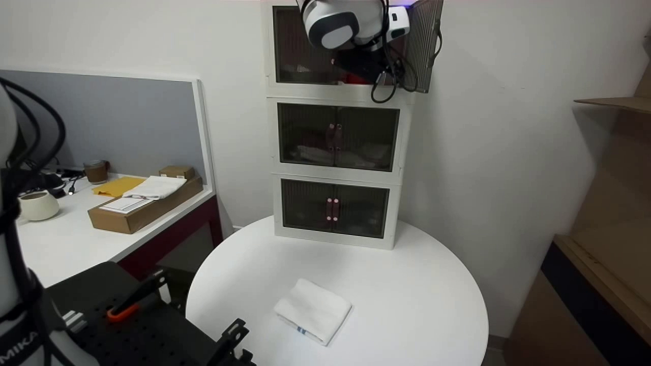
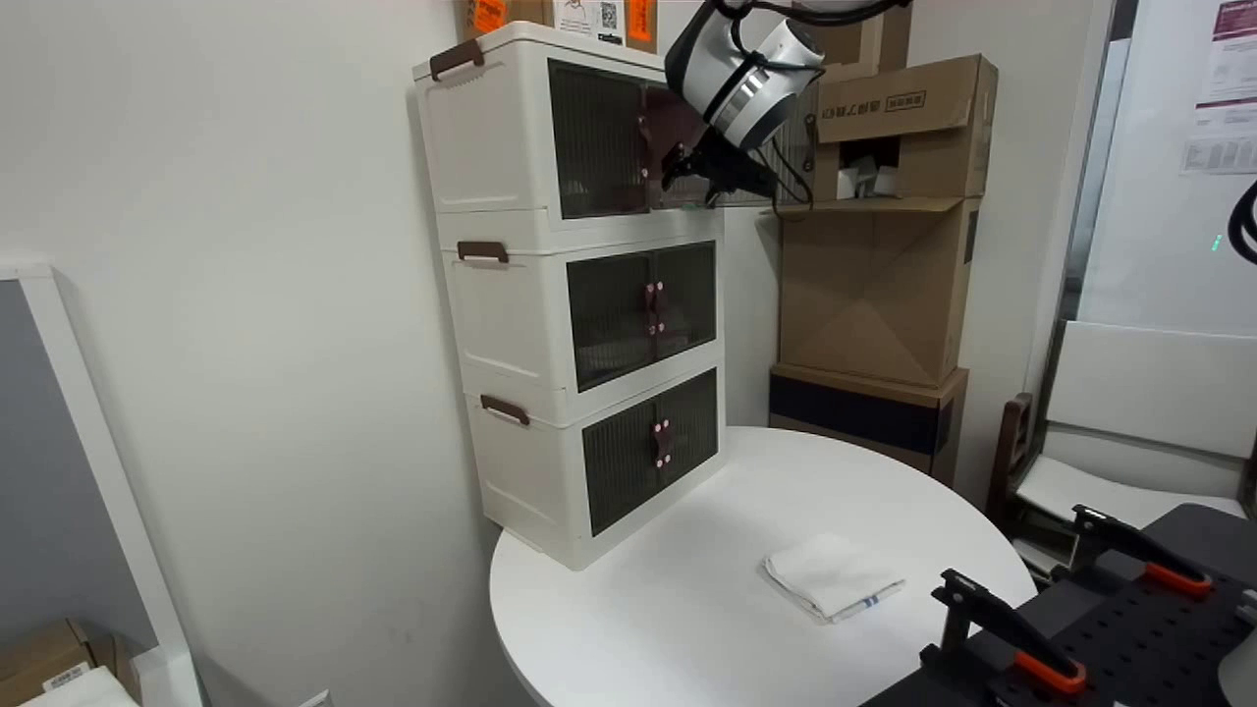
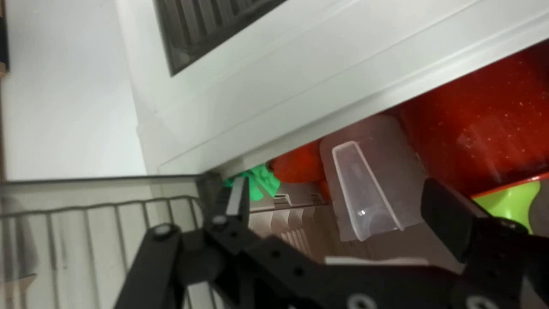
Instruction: Remove the jar from the first top cabinet
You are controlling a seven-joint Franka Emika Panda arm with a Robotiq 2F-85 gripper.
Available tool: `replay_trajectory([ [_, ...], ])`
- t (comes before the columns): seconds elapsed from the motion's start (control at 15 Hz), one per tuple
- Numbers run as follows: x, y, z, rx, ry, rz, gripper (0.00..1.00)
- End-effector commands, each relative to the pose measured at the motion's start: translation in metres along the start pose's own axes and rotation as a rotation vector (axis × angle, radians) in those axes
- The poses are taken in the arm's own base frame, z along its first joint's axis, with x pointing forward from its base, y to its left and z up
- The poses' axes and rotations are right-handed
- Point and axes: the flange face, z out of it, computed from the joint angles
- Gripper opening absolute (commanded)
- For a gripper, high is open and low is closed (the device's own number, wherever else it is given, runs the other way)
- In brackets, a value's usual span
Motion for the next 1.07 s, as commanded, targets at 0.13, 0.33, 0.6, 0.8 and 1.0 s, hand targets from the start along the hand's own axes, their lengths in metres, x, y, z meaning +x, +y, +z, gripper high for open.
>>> replay_trajectory([
  [0.13, 0.0162, -0.0159, 0.0045, 0.033, 0.047, -0.007, 1.00],
  [0.33, 0.0184, -0.0187, 0.0064, 0.038, 0.058, -0.013, 1.00],
  [0.6, 0.0196, -0.0160, 0.0098, 0.038, 0.061, -0.012, 0.83],
  [0.8, 0.0204, -0.0123, 0.0115, 0.036, 0.064, -0.009, 0.62],
  [1.0, 0.0223, -0.0097, 0.0124, 0.035, 0.070, -0.007, 0.42],
])
